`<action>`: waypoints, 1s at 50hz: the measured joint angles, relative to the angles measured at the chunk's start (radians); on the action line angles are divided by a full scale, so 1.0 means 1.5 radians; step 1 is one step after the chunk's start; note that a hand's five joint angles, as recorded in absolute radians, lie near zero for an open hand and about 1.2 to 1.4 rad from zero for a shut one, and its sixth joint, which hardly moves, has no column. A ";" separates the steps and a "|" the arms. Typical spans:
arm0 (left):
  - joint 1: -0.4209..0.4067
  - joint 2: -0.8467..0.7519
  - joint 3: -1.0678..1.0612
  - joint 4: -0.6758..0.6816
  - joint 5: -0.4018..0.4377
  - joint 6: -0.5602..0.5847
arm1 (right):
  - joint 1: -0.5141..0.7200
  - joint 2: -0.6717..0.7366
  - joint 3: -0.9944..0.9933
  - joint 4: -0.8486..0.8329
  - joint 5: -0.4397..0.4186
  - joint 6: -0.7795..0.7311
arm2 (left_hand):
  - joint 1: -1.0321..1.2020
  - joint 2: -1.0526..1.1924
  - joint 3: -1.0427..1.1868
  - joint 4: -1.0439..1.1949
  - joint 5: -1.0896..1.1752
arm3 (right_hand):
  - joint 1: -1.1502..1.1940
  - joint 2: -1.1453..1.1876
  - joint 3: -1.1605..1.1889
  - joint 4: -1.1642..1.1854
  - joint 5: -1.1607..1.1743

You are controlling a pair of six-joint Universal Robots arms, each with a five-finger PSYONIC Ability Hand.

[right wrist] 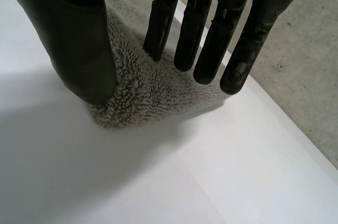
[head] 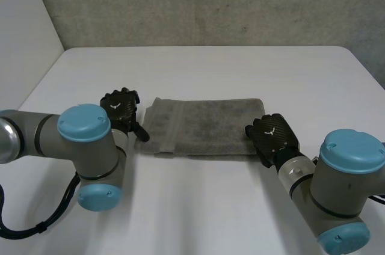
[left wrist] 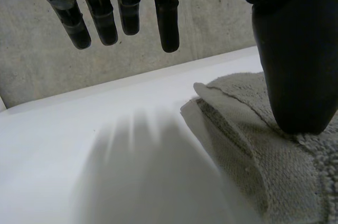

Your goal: Fold the towel.

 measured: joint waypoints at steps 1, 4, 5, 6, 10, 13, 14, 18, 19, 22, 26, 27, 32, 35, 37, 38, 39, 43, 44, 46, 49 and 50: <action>0.000 0.003 -0.002 0.000 0.000 0.000 | -0.001 0.002 -0.001 0.000 0.000 0.000 | 0.000 0.000 0.000 0.000 0.000 | 0.005 0.005 0.005 0.006 0.005; 0.000 0.014 -0.009 0.000 0.001 -0.001 | -0.003 0.010 -0.003 0.000 0.000 0.000 | 0.000 0.000 0.000 0.000 0.000 | 0.023 0.022 0.022 0.023 0.022; 0.000 0.019 -0.013 0.000 0.001 -0.002 | -0.004 0.013 -0.005 0.000 0.000 0.000 | 0.000 0.000 0.000 0.000 0.000 | 0.031 0.031 0.030 0.031 0.031; 0.000 0.025 -0.017 0.000 0.002 -0.002 | -0.005 0.016 -0.006 0.000 -0.001 0.000 | 0.000 0.000 0.000 0.000 0.000 | 0.042 0.043 0.040 0.041 0.041; 0.000 0.048 -0.032 0.001 0.002 -0.002 | -0.010 0.026 -0.011 0.001 -0.001 0.001 | 0.000 0.000 0.000 0.000 0.000 | 0.138 0.136 0.135 0.136 0.134; 0.000 0.063 -0.041 0.001 0.002 -0.003 | -0.012 0.031 -0.013 0.001 -0.001 0.001 | 0.000 0.000 0.000 0.000 0.000 | 0.201 0.208 0.205 0.206 0.207; 0.000 0.070 -0.044 0.001 0.002 -0.003 | -0.013 0.032 -0.014 0.001 -0.002 0.001 | 0.000 0.000 0.000 0.000 0.000 | 0.237 0.254 0.251 0.253 0.253; 0.000 0.089 -0.054 0.001 0.002 -0.006 | -0.015 0.035 -0.015 0.002 -0.002 0.002 | 0.000 0.000 0.000 0.000 0.000 | 0.309 0.331 0.354 0.355 0.348; 0.000 0.094 -0.057 0.001 0.002 -0.006 | -0.016 0.034 -0.016 0.003 -0.002 0.002 | 0.000 0.000 0.000 0.000 0.000 | 0.309 0.331 0.356 0.358 0.348; 0.000 0.107 -0.062 0.001 0.002 -0.009 | -0.018 0.028 -0.015 0.010 -0.002 0.002 | 0.000 0.000 0.000 0.000 0.000 | 0.310 0.331 0.357 0.359 0.348; 0.001 0.119 -0.066 0.001 0.002 -0.011 | -0.030 0.002 -0.008 0.040 -0.003 -0.005 | 0.000 0.000 0.000 0.000 0.000 | 0.314 0.331 0.357 0.360 0.348; 0.001 0.122 -0.067 0.001 0.001 -0.011 | -0.034 -0.007 -0.006 0.053 -0.004 -0.009 | 0.000 0.000 0.000 0.000 0.000 | 0.315 0.331 0.357 0.360 0.348; 0.005 0.136 -0.069 0.001 0.001 -0.011 | -0.073 -0.049 0.003 0.143 -0.008 -0.066 | 0.000 0.000 0.000 0.000 0.000 | 0.317 0.331 0.357 0.360 0.348; 0.008 0.145 -0.069 0.001 0.002 -0.011 | -0.106 -0.067 0.002 0.188 -0.009 -0.125 | 0.000 0.000 0.000 0.000 0.000 | 0.321 0.331 0.357 0.360 0.348; 0.010 0.153 -0.068 0.001 0.002 -0.010 | -0.129 -0.081 -0.004 0.215 -0.007 -0.182 | 0.000 0.000 0.000 0.000 0.000 | 0.328 0.331 0.357 0.360 0.348; 0.010 0.157 -0.068 0.001 0.002 -0.010 | -0.137 -0.088 -0.010 0.223 -0.005 -0.208 | 0.000 0.000 0.000 0.000 0.000 | 0.330 0.331 0.357 0.360 0.348; 0.011 0.159 -0.068 0.001 0.002 -0.010 | -0.139 -0.091 -0.012 0.227 -0.004 -0.219 | 0.000 0.000 0.000 0.000 0.000 | 0.331 0.331 0.358 0.360 0.348; 0.011 0.177 -0.063 0.001 0.002 -0.010 | -0.118 -0.113 -0.044 0.240 0.003 -0.277 | 0.000 0.000 0.000 0.000 0.000 | 0.336 0.331 0.358 0.360 0.348; 0.011 0.182 -0.062 0.001 0.002 -0.010 | -0.101 -0.117 -0.056 0.240 0.005 -0.283 | 0.000 0.000 0.000 0.000 0.000 | 0.336 0.331 0.358 0.360 0.348; 0.011 0.190 -0.060 0.001 0.002 -0.010 | -0.067 -0.122 -0.076 0.239 0.007 -0.285 | 0.000 0.000 0.000 0.000 0.000 | 0.336 0.331 0.358 0.360 0.348; 0.011 0.211 -0.052 0.001 0.002 -0.013 | 0.011 -0.122 -0.117 0.236 0.013 -0.278 | 0.000 0.000 0.000 0.000 0.000 | 0.336 0.334 0.358 0.360 0.348; 0.011 0.214 -0.051 0.001 0.002 -0.013 | 0.025 -0.121 -0.123 0.235 0.013 -0.277 | 0.000 0.000 0.000 0.000 0.000 | 0.336 0.334 0.358 0.360 0.348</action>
